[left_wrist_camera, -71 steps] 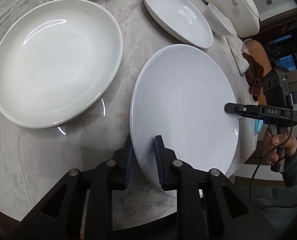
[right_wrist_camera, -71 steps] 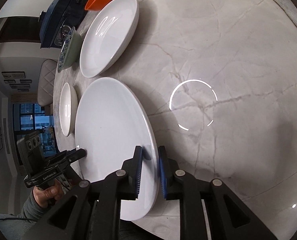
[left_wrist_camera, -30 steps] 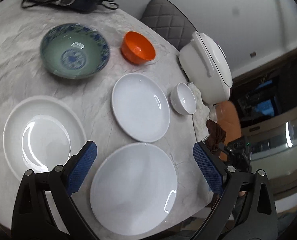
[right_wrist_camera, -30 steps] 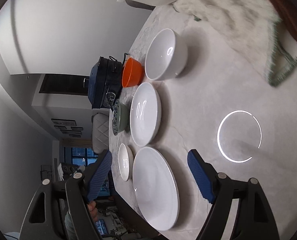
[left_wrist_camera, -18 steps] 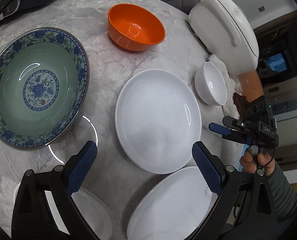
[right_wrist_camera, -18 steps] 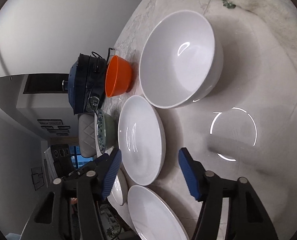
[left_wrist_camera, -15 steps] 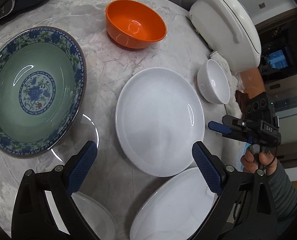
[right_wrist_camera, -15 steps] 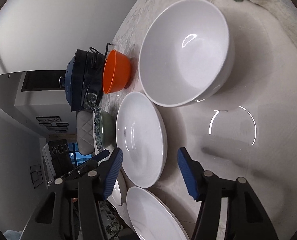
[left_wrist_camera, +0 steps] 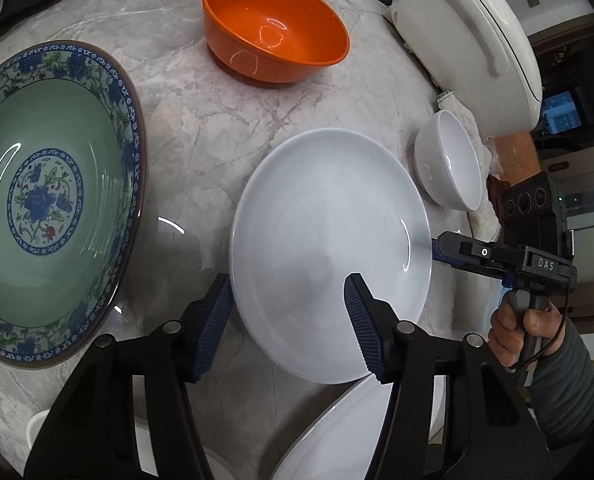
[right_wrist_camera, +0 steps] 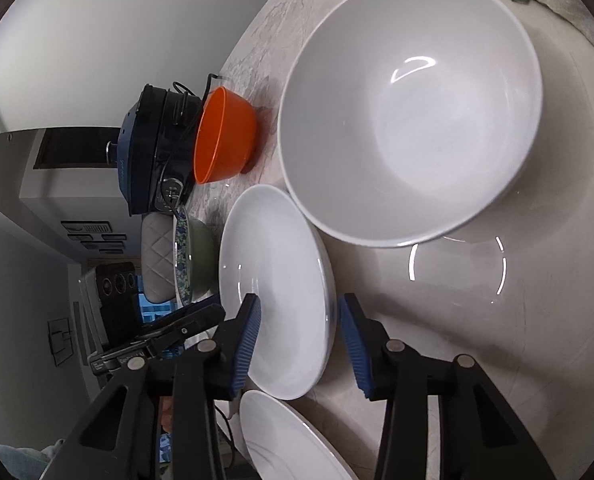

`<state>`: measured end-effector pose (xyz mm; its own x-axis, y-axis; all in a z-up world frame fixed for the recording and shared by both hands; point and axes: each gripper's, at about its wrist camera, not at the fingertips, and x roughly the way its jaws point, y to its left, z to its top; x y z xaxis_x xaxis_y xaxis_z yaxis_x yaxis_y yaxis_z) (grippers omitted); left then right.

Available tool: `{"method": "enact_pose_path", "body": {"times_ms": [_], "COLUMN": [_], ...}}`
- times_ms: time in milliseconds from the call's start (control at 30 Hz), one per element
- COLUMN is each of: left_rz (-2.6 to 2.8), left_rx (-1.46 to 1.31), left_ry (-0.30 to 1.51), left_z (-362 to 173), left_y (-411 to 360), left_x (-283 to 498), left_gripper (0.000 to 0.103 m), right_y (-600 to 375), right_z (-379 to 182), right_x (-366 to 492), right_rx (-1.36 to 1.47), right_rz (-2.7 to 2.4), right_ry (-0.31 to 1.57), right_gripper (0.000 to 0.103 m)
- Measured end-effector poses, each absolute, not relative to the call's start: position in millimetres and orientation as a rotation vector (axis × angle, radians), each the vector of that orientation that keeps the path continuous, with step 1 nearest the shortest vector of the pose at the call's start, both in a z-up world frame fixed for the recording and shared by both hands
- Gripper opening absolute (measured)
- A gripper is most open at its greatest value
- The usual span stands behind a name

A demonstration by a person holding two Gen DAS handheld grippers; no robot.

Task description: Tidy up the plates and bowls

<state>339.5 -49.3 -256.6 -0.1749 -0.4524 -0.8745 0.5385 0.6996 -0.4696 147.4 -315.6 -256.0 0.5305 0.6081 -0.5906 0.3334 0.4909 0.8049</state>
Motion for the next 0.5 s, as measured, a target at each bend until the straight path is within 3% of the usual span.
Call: {"method": "enact_pose_path", "body": {"times_ms": [200, 400, 433, 500], "left_rz": [-0.876, -0.862, -0.849, -0.847], "left_rx": [0.097, 0.106, 0.117, 0.115], "left_ry": [1.541, 1.561, 1.561, 1.562], "left_z": [-266.7, -271.9, -271.2, -271.8], "left_y": [-54.7, -61.6, -62.6, -64.0], "left_x": [343.9, 348.6, 348.9, 349.5], "left_gripper": [0.042, 0.040, 0.040, 0.040], "right_y": [-314.9, -316.2, -314.2, -313.2], "right_z": [-259.2, -265.9, -268.3, -270.2], "right_x": [153.9, 157.8, 159.2, 159.3], "right_rx": [1.081, 1.070, 1.067, 1.066], "right_rz": [0.217, 0.194, 0.199, 0.197], "right_ry": [1.068, 1.093, 1.111, 1.124], "right_gripper": [0.039, 0.028, 0.020, 0.017]}}
